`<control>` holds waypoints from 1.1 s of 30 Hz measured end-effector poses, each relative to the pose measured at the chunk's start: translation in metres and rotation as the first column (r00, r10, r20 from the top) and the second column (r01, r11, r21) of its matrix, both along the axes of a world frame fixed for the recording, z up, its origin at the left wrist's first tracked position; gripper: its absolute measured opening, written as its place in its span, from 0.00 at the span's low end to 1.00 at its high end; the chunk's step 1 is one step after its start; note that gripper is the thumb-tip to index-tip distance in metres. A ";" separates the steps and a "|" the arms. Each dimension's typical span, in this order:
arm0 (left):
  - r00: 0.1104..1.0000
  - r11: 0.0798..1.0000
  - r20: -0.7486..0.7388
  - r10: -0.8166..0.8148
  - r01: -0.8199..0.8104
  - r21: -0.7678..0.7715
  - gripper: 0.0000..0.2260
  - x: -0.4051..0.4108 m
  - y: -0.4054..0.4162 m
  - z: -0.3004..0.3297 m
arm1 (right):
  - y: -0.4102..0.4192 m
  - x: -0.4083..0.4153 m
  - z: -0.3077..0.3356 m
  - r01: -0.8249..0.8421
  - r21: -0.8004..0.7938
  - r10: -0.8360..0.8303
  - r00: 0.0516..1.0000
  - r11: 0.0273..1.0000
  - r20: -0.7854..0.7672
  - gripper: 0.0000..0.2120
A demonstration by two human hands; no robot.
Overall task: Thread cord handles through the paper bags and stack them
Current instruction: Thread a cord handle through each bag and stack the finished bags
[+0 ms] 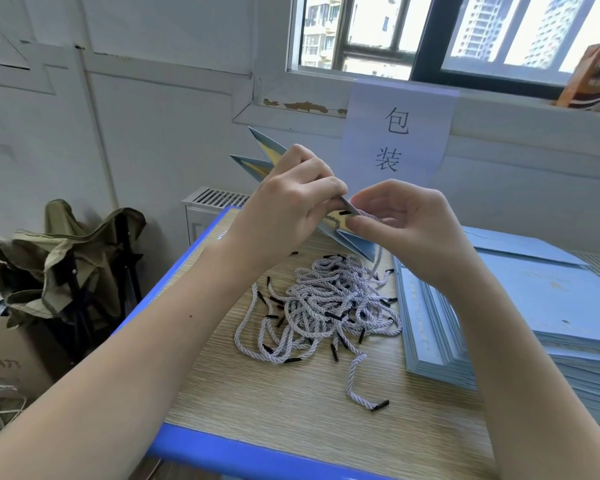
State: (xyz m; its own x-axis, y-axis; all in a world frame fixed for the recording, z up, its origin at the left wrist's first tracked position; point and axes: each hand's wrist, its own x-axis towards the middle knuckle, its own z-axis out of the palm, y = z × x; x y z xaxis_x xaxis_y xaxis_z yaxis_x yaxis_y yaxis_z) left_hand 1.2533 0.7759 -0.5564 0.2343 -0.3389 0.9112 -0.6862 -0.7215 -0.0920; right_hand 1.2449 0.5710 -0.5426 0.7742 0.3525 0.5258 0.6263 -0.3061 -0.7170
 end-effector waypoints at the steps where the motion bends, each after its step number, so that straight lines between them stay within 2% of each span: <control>1: 1.000 1.000 0.007 0.005 -0.005 -0.004 0.06 0.000 0.000 -0.001 | 0.000 0.001 -0.001 0.016 0.002 -0.016 1.000 1.000 0.001 0.09; 8: 0.998 0.997 0.038 0.052 -0.050 -0.050 0.07 0.004 -0.004 -0.008 | -0.004 0.002 0.002 -0.017 0.005 0.017 0.995 1.000 -0.095 0.06; 13: 0.994 0.958 -0.009 0.110 -0.108 -0.264 0.15 -0.001 -0.013 -0.011 | 0.000 0.003 -0.002 -0.018 0.061 0.027 0.987 0.998 -0.155 0.06; 15: 0.991 0.942 -0.057 0.124 -0.135 -0.308 0.15 -0.002 -0.015 -0.012 | 0.001 0.004 -0.003 -0.014 0.089 0.029 0.984 0.996 -0.177 0.06; 18: 0.980 0.957 -0.112 0.165 -0.187 -0.224 0.10 0.001 -0.014 -0.014 | 0.000 0.005 -0.003 -0.003 0.102 0.022 0.982 0.995 -0.186 0.07; 22: 0.970 0.986 -0.240 0.041 -0.078 -0.147 0.07 0.000 -0.013 -0.013 | 0.000 0.006 -0.004 0.000 0.080 0.013 0.986 0.997 -0.166 0.07; 26: 0.940 0.988 -0.339 -0.024 -0.030 -0.152 0.08 -0.004 -0.012 -0.009 | -0.002 0.005 -0.003 -0.002 0.071 0.013 0.988 0.997 -0.155 0.10; 33: 0.940 0.979 -0.338 -0.046 -0.025 -0.203 0.03 0.000 -0.014 -0.012 | -0.001 0.005 -0.004 0.003 0.029 0.002 0.986 1.000 -0.168 0.13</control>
State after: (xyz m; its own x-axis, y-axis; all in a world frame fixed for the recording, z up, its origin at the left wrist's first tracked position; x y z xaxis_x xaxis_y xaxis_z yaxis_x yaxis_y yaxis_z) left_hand 1.2536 0.7615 -0.5686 0.5391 -0.1612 0.8266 -0.6581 -0.6931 0.2941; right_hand 1.2502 0.5699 -0.5463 0.8526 0.3389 0.3978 0.4958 -0.2840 -0.8207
